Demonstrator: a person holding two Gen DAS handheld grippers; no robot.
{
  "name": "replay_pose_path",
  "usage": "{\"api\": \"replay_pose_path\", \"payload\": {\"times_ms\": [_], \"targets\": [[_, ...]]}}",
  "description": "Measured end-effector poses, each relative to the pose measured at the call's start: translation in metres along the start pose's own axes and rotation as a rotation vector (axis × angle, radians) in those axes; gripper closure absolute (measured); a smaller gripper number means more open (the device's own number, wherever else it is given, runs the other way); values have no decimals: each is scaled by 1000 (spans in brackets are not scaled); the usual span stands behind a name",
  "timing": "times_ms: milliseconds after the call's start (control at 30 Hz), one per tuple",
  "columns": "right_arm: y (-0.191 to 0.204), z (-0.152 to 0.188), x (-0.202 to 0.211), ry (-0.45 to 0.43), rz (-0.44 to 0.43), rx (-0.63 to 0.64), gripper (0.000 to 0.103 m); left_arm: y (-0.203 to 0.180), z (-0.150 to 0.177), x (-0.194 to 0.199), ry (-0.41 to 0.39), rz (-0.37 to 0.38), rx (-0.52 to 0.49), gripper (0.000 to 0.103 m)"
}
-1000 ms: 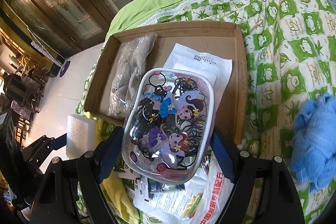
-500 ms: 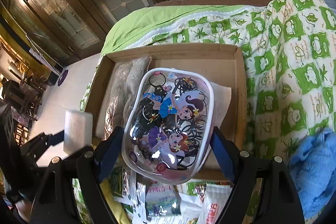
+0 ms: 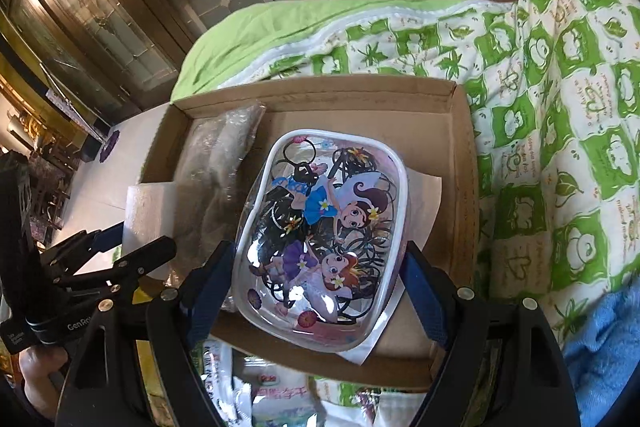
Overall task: Organize soft objects
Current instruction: 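Place the pink case in the box while the left tool lowers the foam sheet inside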
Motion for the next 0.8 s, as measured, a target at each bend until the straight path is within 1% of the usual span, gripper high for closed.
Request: {"api": "replay_pose_path", "payload": {"times_ms": [100,167,300,400,533,567,600,667,800], "targets": [[2,1,-9,15,6,14,21,4,3,-3,-1,4,11,33],[5,3,-15,45,11,19,21,4,3,-3,-6,6,14,33],[9,8,-24,59,31,51,20,1,3,0,-11,-10,-6,32],[10,8,-25,49,45,62,19,-2,3,3,-10,-19,-26,32],[10,8,-24,38,47,55,16,-5,3,4,-4,-24,-34,31],[9,8,-24,38,45,52,15,-5,3,3,1,-20,-31,30],[8,9,-23,37,44,48,13,-6,3,3,5,-17,-27,25],[6,10,-20,32,42,40,13,-7,3,4,-2,-19,-26,18],[0,12,-6,1,36,22,12,-6,3,7,-4,-25,-18,18]]}}
Point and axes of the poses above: each gripper's, at about its wrist camera, not at the fingertips, and x roughly against the way its jaws point, y to its left, z to its underside, the point moved 4 cm from there along -x, roughly the way its jaws point, and after that the axes turned 10 degrees about z, right-handed, at the moved point
